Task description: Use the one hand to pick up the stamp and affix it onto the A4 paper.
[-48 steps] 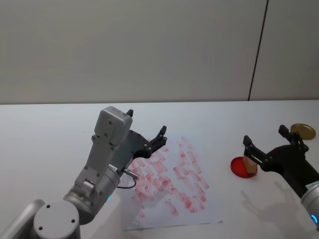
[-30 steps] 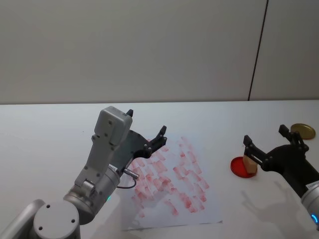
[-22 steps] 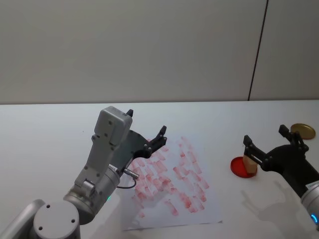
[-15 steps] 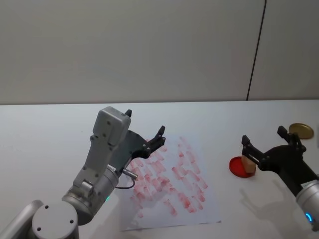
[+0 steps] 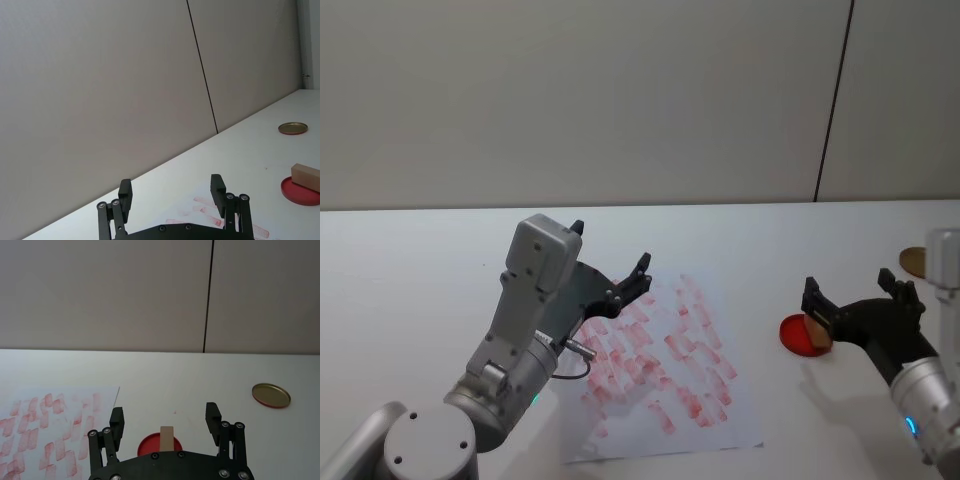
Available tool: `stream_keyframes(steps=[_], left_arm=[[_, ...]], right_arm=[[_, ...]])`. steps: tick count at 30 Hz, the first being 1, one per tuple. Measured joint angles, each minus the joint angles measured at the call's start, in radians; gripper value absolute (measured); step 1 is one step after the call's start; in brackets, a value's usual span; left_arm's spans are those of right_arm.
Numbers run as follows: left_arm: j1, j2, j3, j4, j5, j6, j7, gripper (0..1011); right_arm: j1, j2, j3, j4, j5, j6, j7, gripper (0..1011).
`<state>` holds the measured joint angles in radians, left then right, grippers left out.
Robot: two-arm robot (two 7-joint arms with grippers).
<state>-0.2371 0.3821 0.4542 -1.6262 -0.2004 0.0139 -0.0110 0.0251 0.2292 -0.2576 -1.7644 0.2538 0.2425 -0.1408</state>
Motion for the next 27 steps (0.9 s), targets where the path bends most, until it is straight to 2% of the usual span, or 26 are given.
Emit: stream_keyframes(steps=[3,10,19,27], left_arm=[[0.000,0.000,0.000,0.000,0.000,0.000,0.000,993],[0.000,0.000,0.000,0.000,0.000,0.000,0.000,993],[0.000,0.000,0.000,0.000,0.000,0.000,0.000,993],[0.000,0.000,0.000,0.000,0.000,0.000,0.000,993]], right_arm=[[0.018,-0.023,-0.002,0.016,-0.001,0.045,-0.030,1001],[0.056,-0.055,-0.002,0.056,-0.003,0.113,-0.054,1001],[0.105,-0.084,0.002,0.122,-0.011,0.181,-0.047,1001],[0.134,-0.100,0.005,0.169,-0.016,0.219,-0.034,994]])
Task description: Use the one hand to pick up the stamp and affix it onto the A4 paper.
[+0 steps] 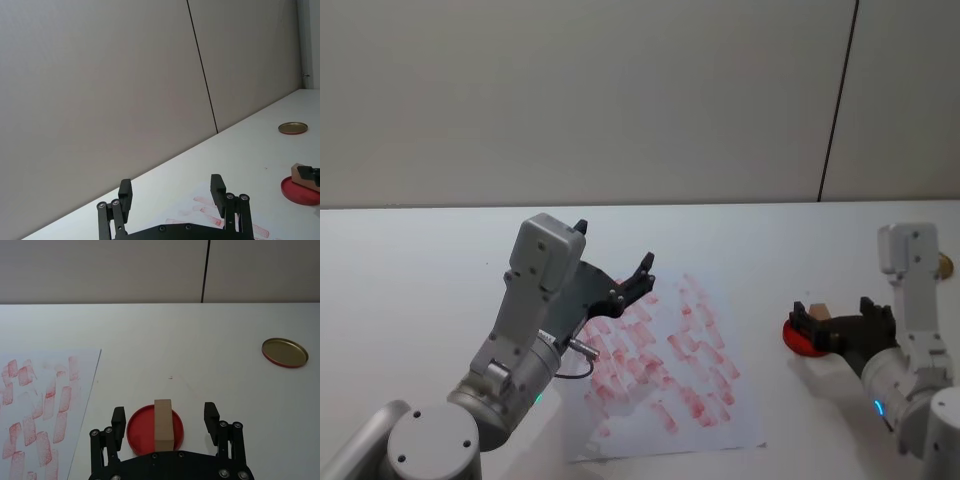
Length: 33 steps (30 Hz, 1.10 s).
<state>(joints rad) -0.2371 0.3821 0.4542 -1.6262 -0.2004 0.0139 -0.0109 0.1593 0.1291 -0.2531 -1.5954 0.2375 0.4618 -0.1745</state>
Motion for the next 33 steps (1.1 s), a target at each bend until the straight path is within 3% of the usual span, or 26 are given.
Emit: stream_keyframes(steps=[12,13,16,24,33], left_arm=[[0.000,0.000,0.000,0.000,0.000,0.000,0.000,993],[0.000,0.000,0.000,0.000,0.000,0.000,0.000,993],[0.000,0.000,0.000,0.000,0.000,0.000,0.000,993],[0.000,0.000,0.000,0.000,0.000,0.000,0.000,993],[0.000,0.000,0.000,0.000,0.000,0.000,0.000,993]], right_arm=[[0.025,-0.017,0.003,0.047,-0.001,0.038,0.018,708],[0.028,-0.019,0.004,0.053,-0.001,0.043,0.020,617],[0.032,-0.023,0.004,0.059,-0.001,0.049,0.022,560],[0.036,-0.030,0.005,0.067,-0.006,0.064,0.023,274],[0.041,-0.037,0.008,0.071,-0.008,0.084,0.016,225]])
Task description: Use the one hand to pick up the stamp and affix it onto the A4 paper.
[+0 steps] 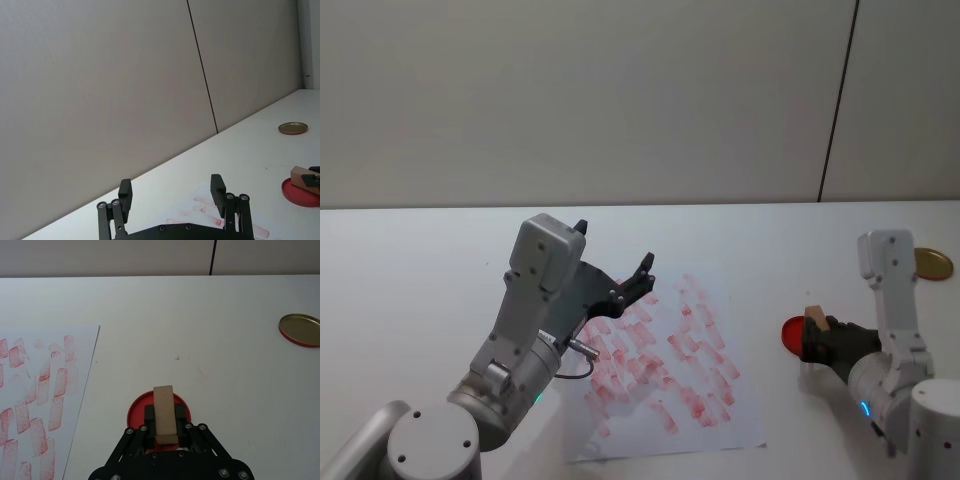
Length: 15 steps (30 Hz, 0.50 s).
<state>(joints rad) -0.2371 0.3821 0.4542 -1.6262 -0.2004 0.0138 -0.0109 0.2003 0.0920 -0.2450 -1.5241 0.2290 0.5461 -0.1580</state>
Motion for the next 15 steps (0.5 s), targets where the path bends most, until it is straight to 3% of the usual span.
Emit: stream_keyframes(steps=[15], left_arm=[[0.000,0.000,0.000,0.000,0.000,0.000,0.000,993]], right_arm=[[0.008,-0.009,0.017,0.015,0.025,0.028,-0.010,225]])
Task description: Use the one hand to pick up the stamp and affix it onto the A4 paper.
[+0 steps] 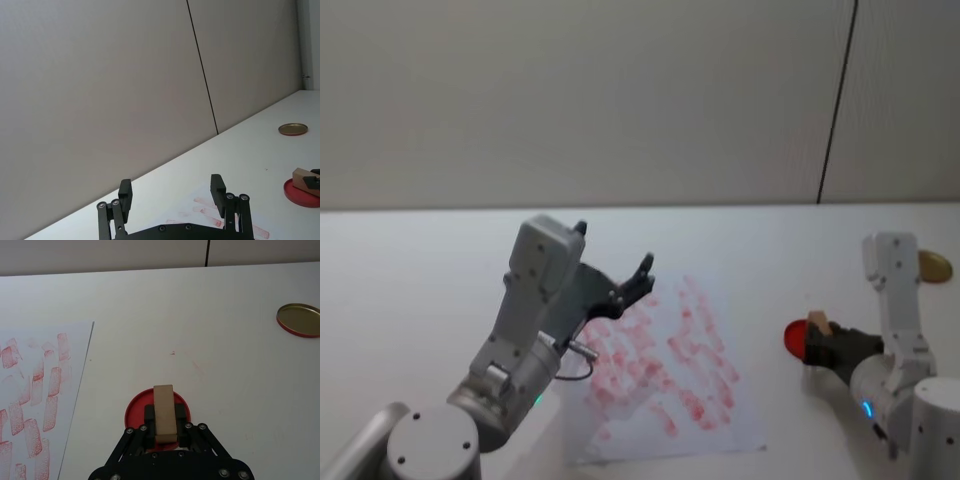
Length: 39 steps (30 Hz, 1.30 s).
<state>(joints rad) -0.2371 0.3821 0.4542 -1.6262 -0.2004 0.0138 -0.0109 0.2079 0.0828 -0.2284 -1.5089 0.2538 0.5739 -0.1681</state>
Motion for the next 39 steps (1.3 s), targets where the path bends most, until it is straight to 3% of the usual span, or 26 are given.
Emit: stream_keyframes(steps=[11,21,30,39], left_arm=[[0.000,0.000,0.000,0.000,0.000,0.000,0.000,993],[0.000,0.000,0.000,0.000,0.000,0.000,0.000,993],[0.000,0.000,0.000,0.000,0.000,0.000,0.000,993],[0.000,0.000,0.000,0.000,0.000,0.000,0.000,993]], right_arm=[[0.003,-0.004,0.011,0.009,0.016,0.005,0.008,225],[-0.007,-0.003,0.008,-0.018,-0.003,-0.014,0.018,225],[-0.011,-0.005,-0.001,-0.099,-0.051,-0.049,0.031,225],[0.000,-0.015,-0.019,-0.188,-0.125,-0.068,0.057,225]])
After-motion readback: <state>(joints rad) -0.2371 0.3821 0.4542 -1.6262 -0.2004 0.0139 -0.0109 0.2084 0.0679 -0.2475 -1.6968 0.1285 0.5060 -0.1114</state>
